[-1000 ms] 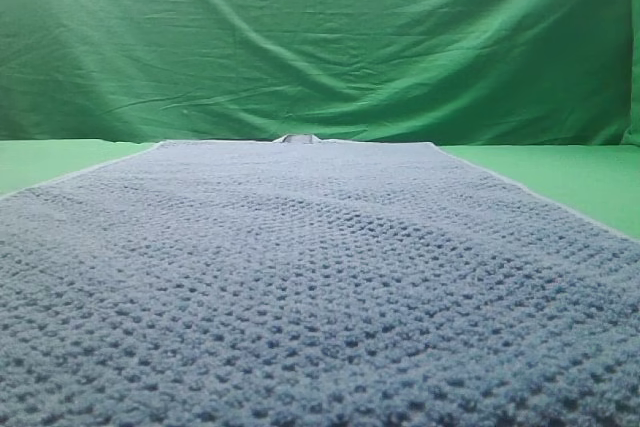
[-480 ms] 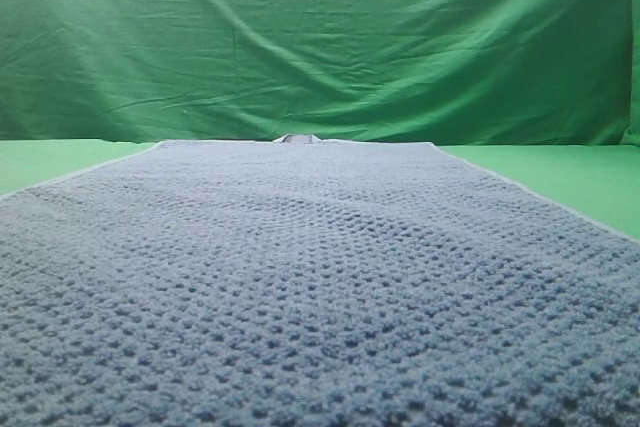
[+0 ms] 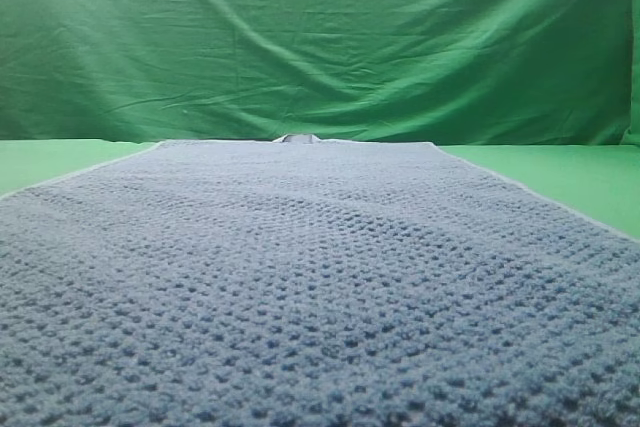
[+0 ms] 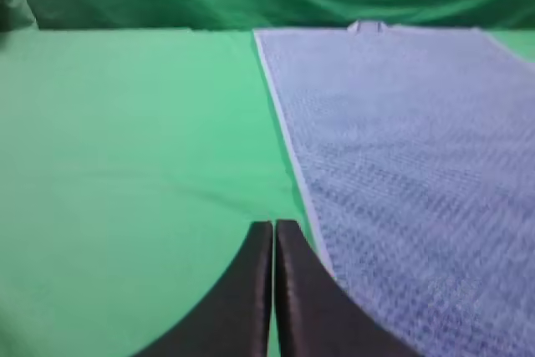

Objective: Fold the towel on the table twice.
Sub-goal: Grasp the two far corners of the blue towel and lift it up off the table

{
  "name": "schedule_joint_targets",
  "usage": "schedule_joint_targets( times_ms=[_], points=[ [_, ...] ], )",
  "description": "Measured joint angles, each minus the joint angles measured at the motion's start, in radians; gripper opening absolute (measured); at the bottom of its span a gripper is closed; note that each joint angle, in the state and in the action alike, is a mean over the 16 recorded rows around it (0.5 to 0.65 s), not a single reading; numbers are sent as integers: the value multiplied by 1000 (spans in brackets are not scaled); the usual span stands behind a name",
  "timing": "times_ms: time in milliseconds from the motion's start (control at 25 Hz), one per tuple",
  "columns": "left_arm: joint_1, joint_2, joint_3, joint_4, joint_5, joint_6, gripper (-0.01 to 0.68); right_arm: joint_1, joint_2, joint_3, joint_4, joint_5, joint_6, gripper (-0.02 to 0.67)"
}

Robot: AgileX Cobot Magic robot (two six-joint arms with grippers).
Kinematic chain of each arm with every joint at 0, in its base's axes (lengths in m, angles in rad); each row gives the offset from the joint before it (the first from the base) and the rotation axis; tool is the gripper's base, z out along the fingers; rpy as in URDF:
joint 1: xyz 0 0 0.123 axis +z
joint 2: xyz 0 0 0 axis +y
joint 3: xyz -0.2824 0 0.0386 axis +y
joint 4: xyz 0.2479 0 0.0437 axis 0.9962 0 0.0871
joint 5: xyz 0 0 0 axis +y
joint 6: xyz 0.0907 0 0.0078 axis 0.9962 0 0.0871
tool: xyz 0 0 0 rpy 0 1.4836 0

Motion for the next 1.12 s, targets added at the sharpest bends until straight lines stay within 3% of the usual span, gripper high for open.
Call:
schedule_joint_targets(
  times_ms=[320,480,760,1120],
  points=[
    [0,0,0,-44,-203,-29,0,0,0,0,6,-179,15,47],
    [0,0,-10,-59,-235,-70,0,0,0,-10,9,-261,39,47],
    [0,19,-118,-79,-135,-145,0,0,20,-132,12,-189,59,47],
    [0,121,-334,-81,71,-168,0,20,157,-375,4,99,-11,47]
  ],
)
